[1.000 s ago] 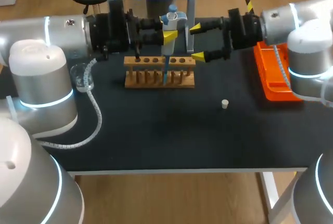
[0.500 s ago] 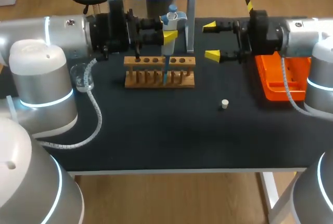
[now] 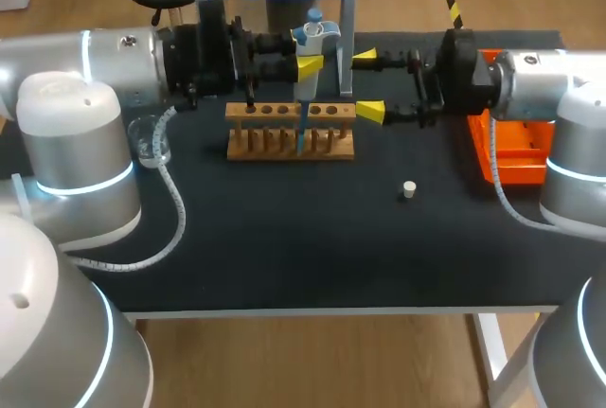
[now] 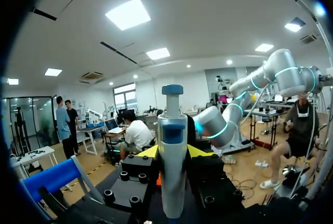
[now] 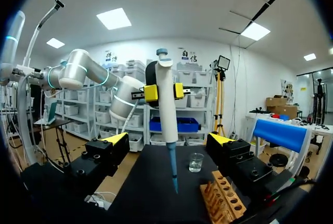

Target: Invert the test tube, pick up the pipette, mount the tip to pipette, aspirate from beaker and dispense into the tube, eject the tip, return the pipette, and cap with the stopper.

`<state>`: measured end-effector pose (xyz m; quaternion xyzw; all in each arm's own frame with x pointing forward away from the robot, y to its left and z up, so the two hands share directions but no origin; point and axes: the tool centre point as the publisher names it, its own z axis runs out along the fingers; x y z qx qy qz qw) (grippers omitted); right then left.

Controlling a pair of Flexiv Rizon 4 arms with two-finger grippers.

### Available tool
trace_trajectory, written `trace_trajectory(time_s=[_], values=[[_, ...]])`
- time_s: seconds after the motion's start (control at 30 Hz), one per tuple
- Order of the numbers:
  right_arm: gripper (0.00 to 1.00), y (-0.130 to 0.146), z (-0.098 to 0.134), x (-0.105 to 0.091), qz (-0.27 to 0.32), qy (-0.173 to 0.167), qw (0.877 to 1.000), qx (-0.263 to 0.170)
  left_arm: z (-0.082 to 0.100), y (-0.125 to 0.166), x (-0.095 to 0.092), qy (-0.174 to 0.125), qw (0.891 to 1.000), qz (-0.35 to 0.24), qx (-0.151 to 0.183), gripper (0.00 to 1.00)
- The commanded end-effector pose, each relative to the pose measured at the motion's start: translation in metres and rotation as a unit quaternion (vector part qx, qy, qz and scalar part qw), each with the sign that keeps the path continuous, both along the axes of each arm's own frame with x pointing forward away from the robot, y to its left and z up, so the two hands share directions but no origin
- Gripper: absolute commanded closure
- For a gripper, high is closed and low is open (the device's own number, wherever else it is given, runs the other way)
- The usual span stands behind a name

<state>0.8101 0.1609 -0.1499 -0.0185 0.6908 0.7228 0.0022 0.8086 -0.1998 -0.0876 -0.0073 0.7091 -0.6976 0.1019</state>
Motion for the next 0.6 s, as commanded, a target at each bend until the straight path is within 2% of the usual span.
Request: trace_trajectory(time_s=[0.03,0.6], values=[[0.0,0.009,0.003,0.001,0.01,0.0,1.0,0.003,0.0,-0.002,0.0,-0.001,1.0,0.003,0.0,1.0],[0.0,0.042,0.01,0.007,0.018,-0.009,1.0,-0.004,0.0,-0.002,0.0,-0.001,1.0,0.003,0.0,1.0]])
